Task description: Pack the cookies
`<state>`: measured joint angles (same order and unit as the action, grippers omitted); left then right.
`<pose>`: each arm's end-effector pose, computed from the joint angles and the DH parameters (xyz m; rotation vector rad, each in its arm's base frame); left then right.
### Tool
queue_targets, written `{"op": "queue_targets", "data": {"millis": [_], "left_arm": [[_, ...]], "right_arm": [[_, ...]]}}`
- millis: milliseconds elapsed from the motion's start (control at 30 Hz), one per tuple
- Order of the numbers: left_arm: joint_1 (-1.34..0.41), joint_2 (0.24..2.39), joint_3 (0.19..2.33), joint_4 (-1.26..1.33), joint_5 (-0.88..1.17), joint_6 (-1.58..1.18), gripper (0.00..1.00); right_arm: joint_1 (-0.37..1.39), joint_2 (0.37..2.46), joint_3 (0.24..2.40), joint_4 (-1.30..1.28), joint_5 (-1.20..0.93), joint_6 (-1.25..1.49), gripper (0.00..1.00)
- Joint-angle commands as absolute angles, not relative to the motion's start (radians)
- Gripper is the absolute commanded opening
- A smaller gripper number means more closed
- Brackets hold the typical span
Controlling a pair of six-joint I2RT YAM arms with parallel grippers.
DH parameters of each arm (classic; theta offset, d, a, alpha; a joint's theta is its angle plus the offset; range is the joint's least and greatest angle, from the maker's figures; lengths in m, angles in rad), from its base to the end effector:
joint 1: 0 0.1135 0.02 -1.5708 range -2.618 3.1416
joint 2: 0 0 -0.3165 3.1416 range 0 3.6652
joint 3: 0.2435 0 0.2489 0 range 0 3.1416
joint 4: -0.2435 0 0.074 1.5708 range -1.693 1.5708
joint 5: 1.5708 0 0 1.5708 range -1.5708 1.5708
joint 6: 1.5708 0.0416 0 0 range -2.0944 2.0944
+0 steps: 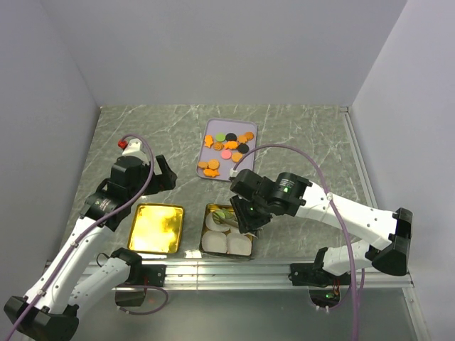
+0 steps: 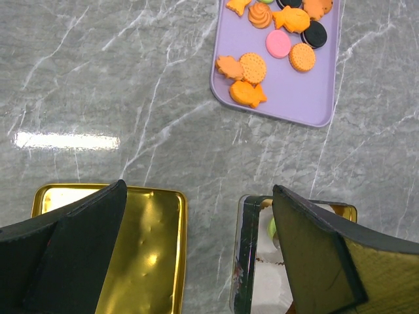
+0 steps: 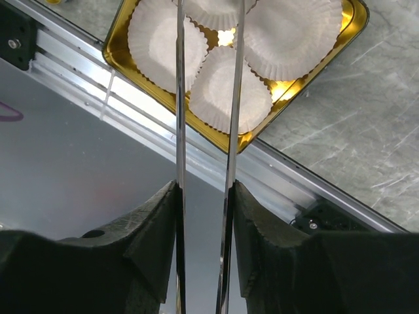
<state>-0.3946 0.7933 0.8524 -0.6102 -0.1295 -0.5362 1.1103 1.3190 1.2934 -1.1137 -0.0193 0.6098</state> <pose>0.1255 -0.0465 0.3529 -0.2291 2.1325 -0.4137 0.1026 0.2086 0.3688 -0.7076 2.7442 0.4886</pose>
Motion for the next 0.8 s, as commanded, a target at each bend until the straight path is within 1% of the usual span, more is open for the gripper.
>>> {"op": "queue_targets", "data": {"millis": [0, 200, 433, 633, 767], "left_arm": [[-0.402, 0.773, 0.853, -0.595, -0.149, -0.537, 0.99], [-0.405, 0.769, 0.853, -0.598, -0.156, -0.538, 0.99], [-0.405, 0.765, 0.854, -0.597, -0.158, -0.540, 0.99], [-0.405, 0.759, 0.853, -0.592, -0.158, -0.538, 0.99], [-0.405, 0.762, 0.853, -0.588, -0.155, -0.537, 0.99]], "right_arm": [[1.118, 1.287, 1.295, -1.080, -0.003, 0.621, 0.45], [1.123, 1.293, 1.307, -1.086, -0.002, 0.623, 0.53], [1.123, 1.295, 1.357, -1.115, 0.031, 0.620, 0.54], [1.120, 1.285, 1.486, -1.150, 0.089, 0.615, 0.54], [1.112, 1.348, 1.614, -1.186, 0.129, 0.597, 0.55]]}}
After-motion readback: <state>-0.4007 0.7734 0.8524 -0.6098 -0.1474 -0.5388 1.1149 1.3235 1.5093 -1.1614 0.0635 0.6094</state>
